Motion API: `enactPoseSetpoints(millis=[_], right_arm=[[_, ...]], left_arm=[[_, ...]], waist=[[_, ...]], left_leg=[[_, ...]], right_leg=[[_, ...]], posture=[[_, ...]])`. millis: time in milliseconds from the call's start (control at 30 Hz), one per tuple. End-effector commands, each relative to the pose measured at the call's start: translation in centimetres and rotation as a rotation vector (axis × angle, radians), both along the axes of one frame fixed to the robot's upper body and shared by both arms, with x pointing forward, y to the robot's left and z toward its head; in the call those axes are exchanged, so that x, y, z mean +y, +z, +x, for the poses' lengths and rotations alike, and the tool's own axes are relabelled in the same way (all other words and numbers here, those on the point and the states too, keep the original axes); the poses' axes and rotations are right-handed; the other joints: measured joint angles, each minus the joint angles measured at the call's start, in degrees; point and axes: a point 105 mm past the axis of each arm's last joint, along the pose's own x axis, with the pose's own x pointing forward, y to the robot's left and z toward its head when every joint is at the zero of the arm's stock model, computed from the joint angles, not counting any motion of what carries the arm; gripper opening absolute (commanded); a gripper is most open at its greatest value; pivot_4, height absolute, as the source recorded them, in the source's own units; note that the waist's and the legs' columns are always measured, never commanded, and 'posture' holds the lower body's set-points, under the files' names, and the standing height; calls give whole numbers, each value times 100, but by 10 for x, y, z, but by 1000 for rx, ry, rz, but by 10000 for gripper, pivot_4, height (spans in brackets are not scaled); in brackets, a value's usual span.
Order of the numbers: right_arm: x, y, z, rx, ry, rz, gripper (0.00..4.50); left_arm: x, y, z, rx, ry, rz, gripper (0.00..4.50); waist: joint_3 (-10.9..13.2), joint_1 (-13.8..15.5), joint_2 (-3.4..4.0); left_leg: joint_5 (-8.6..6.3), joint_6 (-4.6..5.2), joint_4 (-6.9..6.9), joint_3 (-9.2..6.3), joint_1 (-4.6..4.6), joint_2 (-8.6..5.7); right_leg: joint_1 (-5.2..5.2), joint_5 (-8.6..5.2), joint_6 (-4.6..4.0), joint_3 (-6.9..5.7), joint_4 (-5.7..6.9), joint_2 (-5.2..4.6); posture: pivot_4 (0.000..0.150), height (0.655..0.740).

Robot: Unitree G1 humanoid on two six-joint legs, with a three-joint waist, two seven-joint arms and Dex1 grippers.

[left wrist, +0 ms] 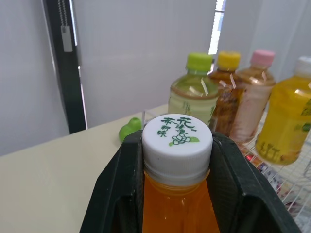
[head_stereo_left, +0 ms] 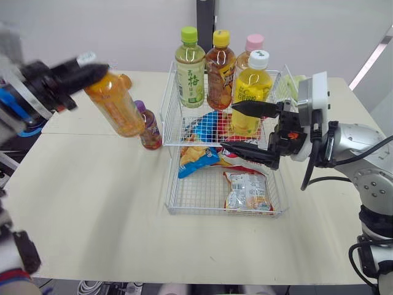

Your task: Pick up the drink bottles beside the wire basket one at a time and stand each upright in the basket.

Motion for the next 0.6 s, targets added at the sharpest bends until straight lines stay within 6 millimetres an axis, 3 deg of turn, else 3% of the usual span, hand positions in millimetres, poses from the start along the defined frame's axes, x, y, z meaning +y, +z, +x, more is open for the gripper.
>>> enactPoseSetpoints(millis=[33,133,300,600], right_arm=[[-1,12,-4,-55,5,17,45000],[-3,12,-4,-60,-16,21,45000],[-7,12,-5,-62,-54,26,45000],[-14,11,-11,-64,-135,25,45000]], left_arm=[[-9,39,-15,-61,-107,-4,13477],[-28,63,-19,-80,-221,-6,13477],[-59,79,-18,-94,-377,31,13477],[-113,65,7,-92,-569,86,13477]], waist=[[0,9,0],[1,16,-2],[1,1,-1],[1,-6,-1]], left_leg=[[0,0,0,-2,-2,0],[0,0,6,-6,-7,-1],[1,-1,5,-3,-7,-3],[2,-3,8,-3,-12,-2]], right_leg=[[0,0,0,-2,-1,0],[0,0,0,-6,2,0],[-7,0,1,-1,6,0],[-17,-1,1,1,22,0]], posture=[[1500,7400],[1500,7400],[1500,7400],[1500,7400]])
